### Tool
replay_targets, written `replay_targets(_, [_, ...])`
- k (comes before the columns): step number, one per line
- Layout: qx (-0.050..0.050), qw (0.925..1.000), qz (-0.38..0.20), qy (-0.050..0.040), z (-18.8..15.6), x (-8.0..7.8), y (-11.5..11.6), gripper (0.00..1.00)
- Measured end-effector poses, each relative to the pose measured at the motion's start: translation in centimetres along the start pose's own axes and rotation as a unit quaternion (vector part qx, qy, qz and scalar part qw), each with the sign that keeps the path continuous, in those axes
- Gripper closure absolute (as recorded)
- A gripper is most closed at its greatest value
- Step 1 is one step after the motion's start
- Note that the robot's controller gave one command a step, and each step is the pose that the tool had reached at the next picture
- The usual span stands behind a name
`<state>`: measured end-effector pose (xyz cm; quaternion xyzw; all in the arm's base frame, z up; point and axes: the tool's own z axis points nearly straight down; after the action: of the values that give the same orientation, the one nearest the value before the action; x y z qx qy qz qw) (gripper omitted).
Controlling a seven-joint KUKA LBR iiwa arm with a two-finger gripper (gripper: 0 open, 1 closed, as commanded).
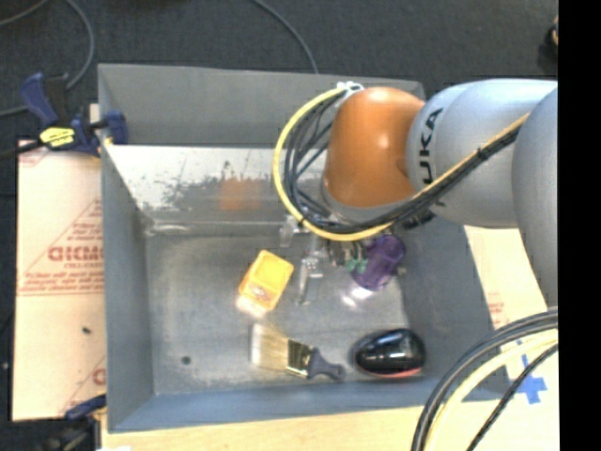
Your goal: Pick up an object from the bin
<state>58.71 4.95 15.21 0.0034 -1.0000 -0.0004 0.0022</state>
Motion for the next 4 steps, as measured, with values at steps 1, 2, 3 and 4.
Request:
replay_targets(1, [0.0,1.0,0.001,-0.0031,-0.4,-0.1,0.0,0.0])
replay_targets(2, [0.0,0.9999,-0.014,-0.003,7.1,6.1,-2.6,0.0])
replay_targets(3, [0.0,1.0,0.0,-0.0031,2.3,1.9,-2.5,0.0])
replay_targets(4, [0.001,0.9939,-0.11,-0.0062,7.7,1.0,-8.4,0.0])
